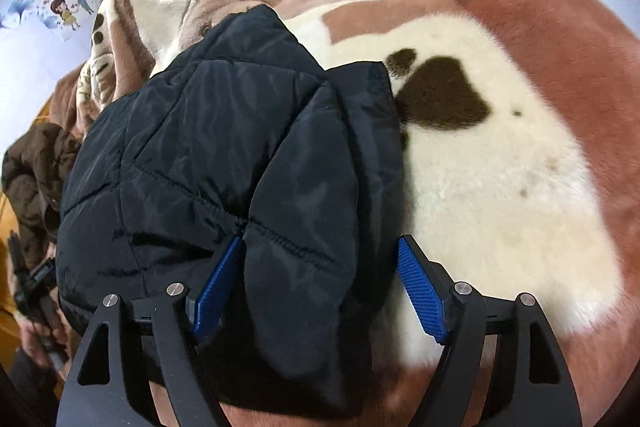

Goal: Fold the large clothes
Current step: 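Grasp the folded black jacket edge with the right tool while the left tool grasps beside it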

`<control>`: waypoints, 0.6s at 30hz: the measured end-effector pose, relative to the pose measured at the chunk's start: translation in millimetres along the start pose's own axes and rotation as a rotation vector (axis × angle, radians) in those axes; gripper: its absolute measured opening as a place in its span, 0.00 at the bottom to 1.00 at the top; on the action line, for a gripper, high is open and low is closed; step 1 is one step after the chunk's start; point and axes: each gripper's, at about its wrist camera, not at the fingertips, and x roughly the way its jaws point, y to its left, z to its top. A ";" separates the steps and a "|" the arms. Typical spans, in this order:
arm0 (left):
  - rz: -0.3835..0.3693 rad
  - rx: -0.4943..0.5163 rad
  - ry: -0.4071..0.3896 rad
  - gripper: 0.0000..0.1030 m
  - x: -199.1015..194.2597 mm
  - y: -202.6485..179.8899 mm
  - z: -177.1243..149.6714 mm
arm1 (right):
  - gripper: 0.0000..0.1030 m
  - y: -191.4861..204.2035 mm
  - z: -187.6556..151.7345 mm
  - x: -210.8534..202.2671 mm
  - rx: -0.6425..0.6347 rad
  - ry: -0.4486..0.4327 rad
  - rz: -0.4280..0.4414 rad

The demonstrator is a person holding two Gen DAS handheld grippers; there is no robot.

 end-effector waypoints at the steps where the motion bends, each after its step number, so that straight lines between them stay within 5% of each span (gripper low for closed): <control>1: -0.019 -0.011 0.009 0.82 3.8 1.1 2.7 | 0.76 -2.4 3.2 3.7 0.013 0.006 0.016; 10: -0.112 -0.070 0.032 0.82 11.4 6.5 -5.7 | 0.77 -12.6 3.0 14.2 0.068 0.042 0.110; 18: -0.090 -0.059 0.031 0.84 29.2 -6.1 4.2 | 0.77 -4.5 11.5 28.3 0.044 0.049 0.094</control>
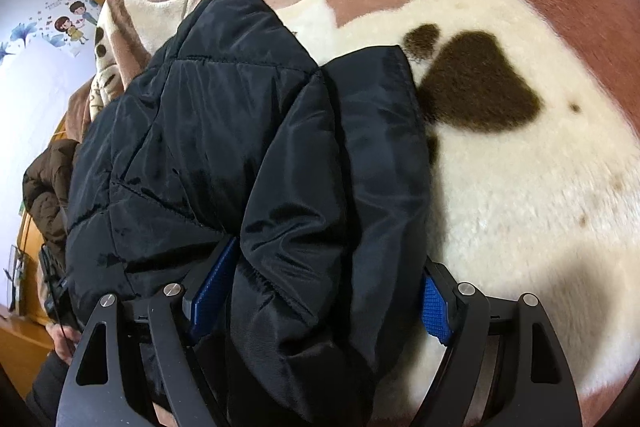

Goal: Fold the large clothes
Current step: 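Grasp the folded black jacket edge with the right tool while the left tool grasps beside it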

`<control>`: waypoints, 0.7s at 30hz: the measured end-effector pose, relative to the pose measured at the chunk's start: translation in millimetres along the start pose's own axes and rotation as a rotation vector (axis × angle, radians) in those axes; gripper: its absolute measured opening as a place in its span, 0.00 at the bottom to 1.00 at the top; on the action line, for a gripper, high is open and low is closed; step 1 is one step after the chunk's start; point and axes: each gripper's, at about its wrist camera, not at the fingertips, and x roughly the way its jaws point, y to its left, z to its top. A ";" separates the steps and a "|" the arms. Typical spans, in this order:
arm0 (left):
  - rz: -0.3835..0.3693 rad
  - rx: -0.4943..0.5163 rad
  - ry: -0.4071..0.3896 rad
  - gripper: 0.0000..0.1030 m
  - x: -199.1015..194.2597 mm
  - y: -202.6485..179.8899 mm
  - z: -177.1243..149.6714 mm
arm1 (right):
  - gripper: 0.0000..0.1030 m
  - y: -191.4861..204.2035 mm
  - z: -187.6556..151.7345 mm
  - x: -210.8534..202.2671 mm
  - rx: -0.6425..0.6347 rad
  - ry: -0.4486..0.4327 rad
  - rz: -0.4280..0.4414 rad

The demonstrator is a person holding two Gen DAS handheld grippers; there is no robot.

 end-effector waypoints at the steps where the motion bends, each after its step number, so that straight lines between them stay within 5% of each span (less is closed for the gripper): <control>1: 0.000 -0.008 -0.002 0.85 2.0 -0.4 0.7 | 0.73 2.3 0.7 0.6 -0.005 -0.004 -0.002; 8: 0.015 -0.023 0.002 0.78 10.6 -8.6 6.8 | 0.52 17.1 6.1 2.9 -0.016 -0.018 -0.036; 12: 0.009 -0.015 0.000 0.72 4.8 -9.5 7.0 | 0.49 20.3 8.0 1.3 -0.024 -0.012 -0.045; 17: 0.013 -0.038 -0.038 0.81 -5.8 1.9 2.6 | 0.49 17.4 8.6 -0.3 -0.034 -0.002 -0.034; 21: 0.003 -0.023 -0.027 0.76 -2.2 0.8 2.8 | 0.49 18.4 9.0 -0.3 -0.041 -0.002 -0.035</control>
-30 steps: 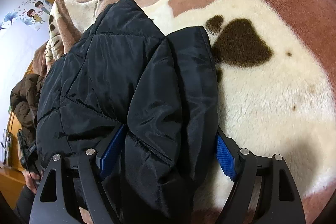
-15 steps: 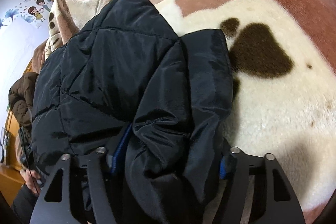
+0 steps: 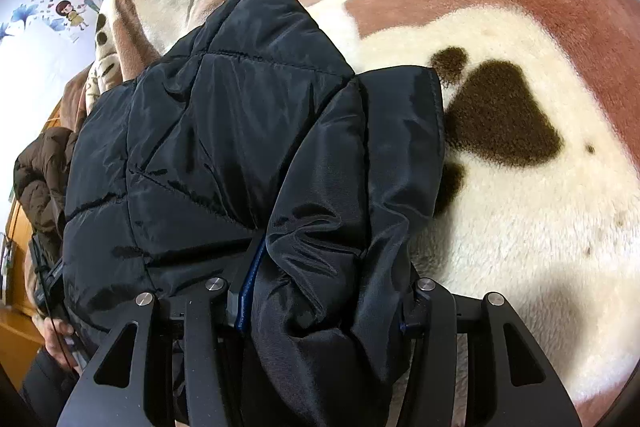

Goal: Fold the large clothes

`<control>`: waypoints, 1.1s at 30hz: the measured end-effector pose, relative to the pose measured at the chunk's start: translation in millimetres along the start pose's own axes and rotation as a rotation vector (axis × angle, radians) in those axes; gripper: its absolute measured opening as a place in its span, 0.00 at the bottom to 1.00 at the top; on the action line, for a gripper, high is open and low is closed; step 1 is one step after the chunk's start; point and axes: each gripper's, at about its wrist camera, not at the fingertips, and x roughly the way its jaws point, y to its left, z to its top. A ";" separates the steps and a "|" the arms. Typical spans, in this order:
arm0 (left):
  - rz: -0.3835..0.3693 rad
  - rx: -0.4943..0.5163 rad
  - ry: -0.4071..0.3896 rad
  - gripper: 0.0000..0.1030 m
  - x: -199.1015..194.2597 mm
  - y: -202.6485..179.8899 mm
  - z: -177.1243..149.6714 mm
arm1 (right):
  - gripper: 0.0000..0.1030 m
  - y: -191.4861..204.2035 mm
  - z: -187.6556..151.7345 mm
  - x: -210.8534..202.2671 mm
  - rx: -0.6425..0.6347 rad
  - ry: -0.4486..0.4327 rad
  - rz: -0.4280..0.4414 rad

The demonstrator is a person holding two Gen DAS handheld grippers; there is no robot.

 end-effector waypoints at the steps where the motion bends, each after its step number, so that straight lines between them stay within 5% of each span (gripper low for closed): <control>1: -0.003 0.002 0.008 0.75 1.5 -0.7 0.9 | 0.49 -0.3 -0.1 0.2 0.005 -0.003 0.002; 8: -0.024 0.003 0.020 0.66 5.0 -5.2 3.7 | 0.49 -3.6 -1.8 -0.3 0.008 -0.005 0.002; 18: 0.021 0.099 0.025 0.31 -14.5 -26.0 8.6 | 0.36 7.7 4.2 -8.9 -0.012 0.000 -0.015; 33: -0.027 0.070 -0.022 0.23 -40.2 -20.0 6.3 | 0.29 11.2 7.1 -22.3 -0.022 -0.009 -0.018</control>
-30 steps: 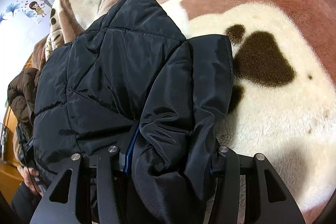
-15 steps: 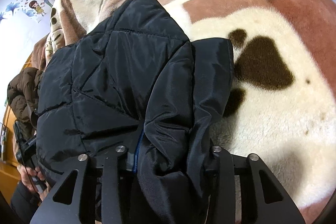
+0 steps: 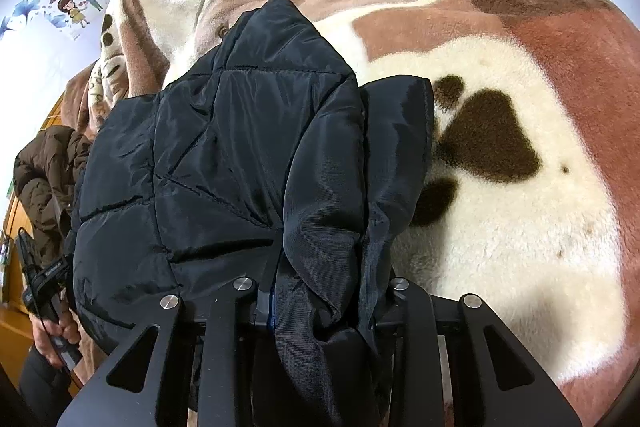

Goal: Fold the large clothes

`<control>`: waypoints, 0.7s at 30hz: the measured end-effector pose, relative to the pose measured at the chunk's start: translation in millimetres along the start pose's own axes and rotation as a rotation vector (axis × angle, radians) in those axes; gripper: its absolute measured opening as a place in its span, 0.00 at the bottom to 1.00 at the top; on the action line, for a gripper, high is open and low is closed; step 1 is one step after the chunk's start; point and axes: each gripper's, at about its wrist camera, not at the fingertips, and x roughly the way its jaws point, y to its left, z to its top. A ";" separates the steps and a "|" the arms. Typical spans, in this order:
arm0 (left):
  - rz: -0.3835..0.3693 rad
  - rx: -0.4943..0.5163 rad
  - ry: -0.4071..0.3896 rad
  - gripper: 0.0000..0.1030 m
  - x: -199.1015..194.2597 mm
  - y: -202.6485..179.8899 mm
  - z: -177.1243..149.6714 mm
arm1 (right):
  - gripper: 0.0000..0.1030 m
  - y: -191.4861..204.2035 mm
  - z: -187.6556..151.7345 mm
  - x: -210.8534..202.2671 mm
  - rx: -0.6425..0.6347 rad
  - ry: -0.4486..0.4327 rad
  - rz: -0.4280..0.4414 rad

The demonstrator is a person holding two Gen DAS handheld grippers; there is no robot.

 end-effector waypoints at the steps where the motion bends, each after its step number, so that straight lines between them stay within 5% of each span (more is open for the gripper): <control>1: -0.002 -0.002 -0.001 0.23 0.3 0.4 -0.3 | 0.29 0.2 -0.2 0.2 -0.003 -0.001 0.000; 21: -0.041 0.051 -0.117 0.12 -77.3 -18.3 39.7 | 0.23 41.2 18.8 -61.5 -0.066 -0.099 0.067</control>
